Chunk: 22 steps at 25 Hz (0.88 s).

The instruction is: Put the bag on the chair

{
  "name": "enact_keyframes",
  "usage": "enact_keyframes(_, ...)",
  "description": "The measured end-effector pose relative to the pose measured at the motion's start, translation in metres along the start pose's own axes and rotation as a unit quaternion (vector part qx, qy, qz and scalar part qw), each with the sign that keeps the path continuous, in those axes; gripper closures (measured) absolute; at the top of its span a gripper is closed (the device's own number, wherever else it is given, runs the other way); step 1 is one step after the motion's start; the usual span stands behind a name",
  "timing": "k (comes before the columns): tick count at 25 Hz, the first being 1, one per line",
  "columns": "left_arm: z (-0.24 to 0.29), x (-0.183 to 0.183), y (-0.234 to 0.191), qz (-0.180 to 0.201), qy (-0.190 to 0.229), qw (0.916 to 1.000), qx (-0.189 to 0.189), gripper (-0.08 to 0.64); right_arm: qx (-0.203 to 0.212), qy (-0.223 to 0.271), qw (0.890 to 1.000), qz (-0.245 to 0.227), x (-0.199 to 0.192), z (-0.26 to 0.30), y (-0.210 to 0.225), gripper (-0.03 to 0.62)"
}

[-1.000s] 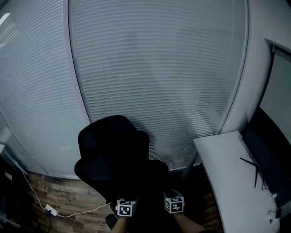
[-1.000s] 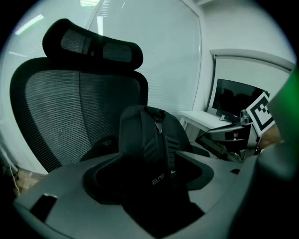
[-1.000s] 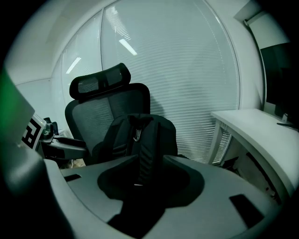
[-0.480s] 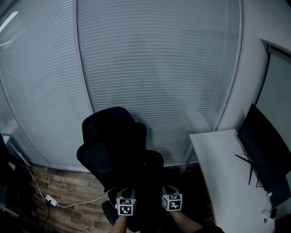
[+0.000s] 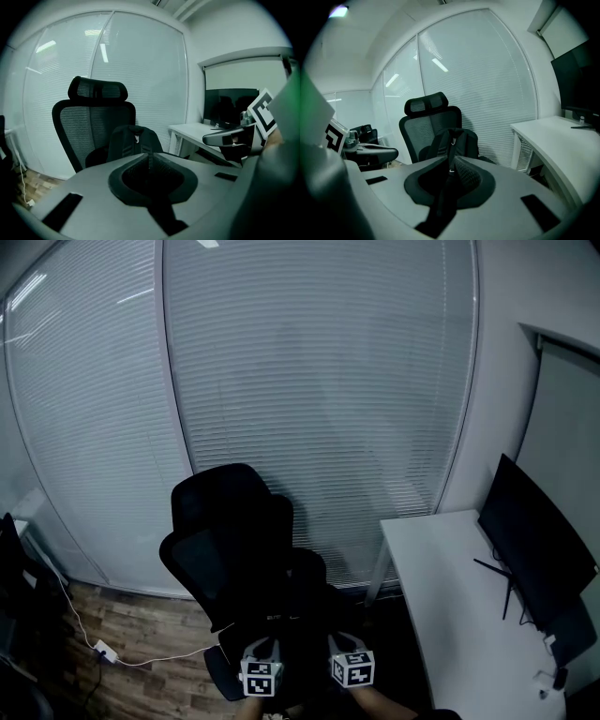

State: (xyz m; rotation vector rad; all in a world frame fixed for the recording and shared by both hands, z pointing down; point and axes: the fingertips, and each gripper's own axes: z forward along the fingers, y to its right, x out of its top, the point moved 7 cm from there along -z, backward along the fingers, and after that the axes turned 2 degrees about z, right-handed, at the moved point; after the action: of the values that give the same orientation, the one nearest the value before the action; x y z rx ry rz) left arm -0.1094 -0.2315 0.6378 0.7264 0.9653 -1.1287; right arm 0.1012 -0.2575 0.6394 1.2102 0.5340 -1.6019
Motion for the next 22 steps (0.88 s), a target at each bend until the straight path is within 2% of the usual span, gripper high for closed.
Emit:
enact_keyframes(6,-0.028,0.0,0.036,-0.008,0.017,0.9998,-0.008,0.52,0.021,0.006,1.0,-0.008,-0.006,-0.039,0.002,0.526)
enact_keyframes(22,-0.081,-0.004,0.109,0.012,0.05,0.9986,-0.015,0.52,0.074,0.038,0.996,-0.025,-0.009,-0.123,-0.004,0.526)
